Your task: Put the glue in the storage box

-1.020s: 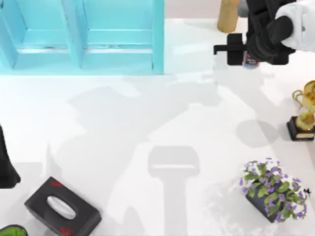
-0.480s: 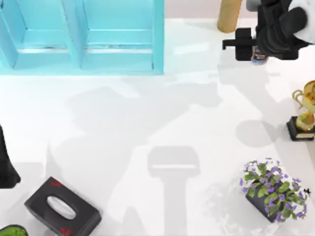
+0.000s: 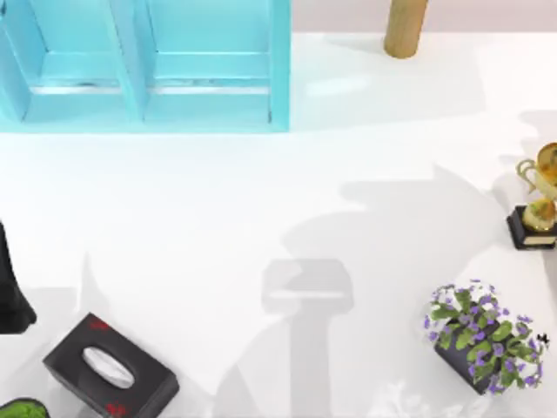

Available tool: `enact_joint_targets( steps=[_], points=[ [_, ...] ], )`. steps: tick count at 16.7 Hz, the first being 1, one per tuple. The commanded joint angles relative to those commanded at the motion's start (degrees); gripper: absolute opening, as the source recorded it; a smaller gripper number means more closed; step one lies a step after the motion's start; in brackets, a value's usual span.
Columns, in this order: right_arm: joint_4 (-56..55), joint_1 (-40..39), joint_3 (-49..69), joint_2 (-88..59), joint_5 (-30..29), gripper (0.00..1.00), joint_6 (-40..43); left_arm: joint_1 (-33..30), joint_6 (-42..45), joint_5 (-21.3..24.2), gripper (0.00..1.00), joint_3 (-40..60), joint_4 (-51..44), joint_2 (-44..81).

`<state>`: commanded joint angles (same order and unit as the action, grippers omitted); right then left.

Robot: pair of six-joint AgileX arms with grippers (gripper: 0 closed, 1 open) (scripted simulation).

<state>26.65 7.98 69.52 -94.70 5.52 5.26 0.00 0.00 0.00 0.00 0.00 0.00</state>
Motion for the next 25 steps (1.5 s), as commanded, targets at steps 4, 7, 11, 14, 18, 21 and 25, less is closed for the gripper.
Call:
enact_joint_targets(
  steps=[4,7,11,14,18,21,25],
  points=[
    [0.8,12.9,-6.5,7.2,4.9,0.0,7.3,0.0,0.0,0.0,1.0,0.0,0.0,0.0],
    [2.2,22.1,-14.6,13.9,10.4,0.0,16.3,0.0,0.0,0.0,1.0,0.0,0.0,0.0],
    [3.9,29.6,-21.2,20.8,16.3,0.0,23.9,0.0,0.0,0.0,1.0,0.0,0.0,0.0],
    [4.0,30.4,-21.9,21.6,17.0,0.0,24.7,0.0,0.0,0.0,1.0,0.0,0.0,0.0],
    [3.8,30.2,-21.9,21.1,16.7,0.0,24.5,0.0,0.0,0.0,1.0,0.0,0.0,0.0],
    [-0.1,29.4,-23.3,18.3,15.6,0.0,23.4,0.0,0.0,0.0,1.0,0.0,0.0,0.0],
    [-8.5,27.5,-25.0,14.4,15.1,0.0,22.0,0.0,0.0,0.0,1.0,0.0,0.0,0.0]
  ],
)
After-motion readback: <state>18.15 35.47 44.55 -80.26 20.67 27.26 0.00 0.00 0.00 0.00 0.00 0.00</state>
